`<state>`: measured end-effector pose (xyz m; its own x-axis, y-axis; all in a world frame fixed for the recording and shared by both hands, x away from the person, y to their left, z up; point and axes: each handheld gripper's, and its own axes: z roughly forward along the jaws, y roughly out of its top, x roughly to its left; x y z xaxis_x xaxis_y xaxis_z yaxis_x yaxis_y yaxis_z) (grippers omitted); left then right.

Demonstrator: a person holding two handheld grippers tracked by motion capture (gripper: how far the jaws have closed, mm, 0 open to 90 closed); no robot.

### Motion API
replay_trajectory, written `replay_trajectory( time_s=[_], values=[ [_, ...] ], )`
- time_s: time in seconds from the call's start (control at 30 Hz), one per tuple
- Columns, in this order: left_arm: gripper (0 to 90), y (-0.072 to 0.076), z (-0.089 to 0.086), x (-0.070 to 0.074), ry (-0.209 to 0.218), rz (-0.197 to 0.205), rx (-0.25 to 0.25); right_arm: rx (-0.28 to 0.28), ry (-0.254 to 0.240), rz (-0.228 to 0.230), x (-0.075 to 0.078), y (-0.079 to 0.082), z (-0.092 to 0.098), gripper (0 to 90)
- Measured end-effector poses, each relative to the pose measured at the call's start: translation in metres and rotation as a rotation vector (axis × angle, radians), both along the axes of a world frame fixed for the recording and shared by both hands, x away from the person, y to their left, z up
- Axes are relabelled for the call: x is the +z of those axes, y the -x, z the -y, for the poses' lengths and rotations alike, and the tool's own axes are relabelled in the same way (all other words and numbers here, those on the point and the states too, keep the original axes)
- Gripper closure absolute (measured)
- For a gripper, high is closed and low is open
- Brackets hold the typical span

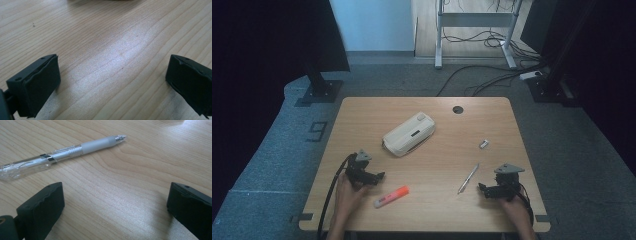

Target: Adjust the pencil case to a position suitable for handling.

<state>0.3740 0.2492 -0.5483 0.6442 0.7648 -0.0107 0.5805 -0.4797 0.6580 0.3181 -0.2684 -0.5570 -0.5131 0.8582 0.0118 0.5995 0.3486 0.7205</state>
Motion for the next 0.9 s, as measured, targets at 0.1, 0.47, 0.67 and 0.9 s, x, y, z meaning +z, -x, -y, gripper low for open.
replay_trajectory(
  time_s=[0.1,0.47,0.67,0.9],
  values=[
    [0.0,0.0,0.0002,0.0,-0.001,0.0,0.002,-0.002,0.0,0.0,0.0,-0.0002,-0.0002,0.8],
    [0.0,-0.0011,0.0033,0.0,0.0,0.001,0.026,-0.004,0.001,-0.003,0.0001,-0.001,-0.0008,0.5],
    [0.0,-0.0007,0.0046,0.0,0.0,0.001,0.04,-0.005,0.0,-0.002,0.0,-0.0011,-0.001,0.5],
    [0.0,0.0004,0.006,0.0006,-0.005,-0.004,0.039,-0.006,0.0,-0.001,-0.0001,-0.0011,-0.001,0.5]
  ],
)
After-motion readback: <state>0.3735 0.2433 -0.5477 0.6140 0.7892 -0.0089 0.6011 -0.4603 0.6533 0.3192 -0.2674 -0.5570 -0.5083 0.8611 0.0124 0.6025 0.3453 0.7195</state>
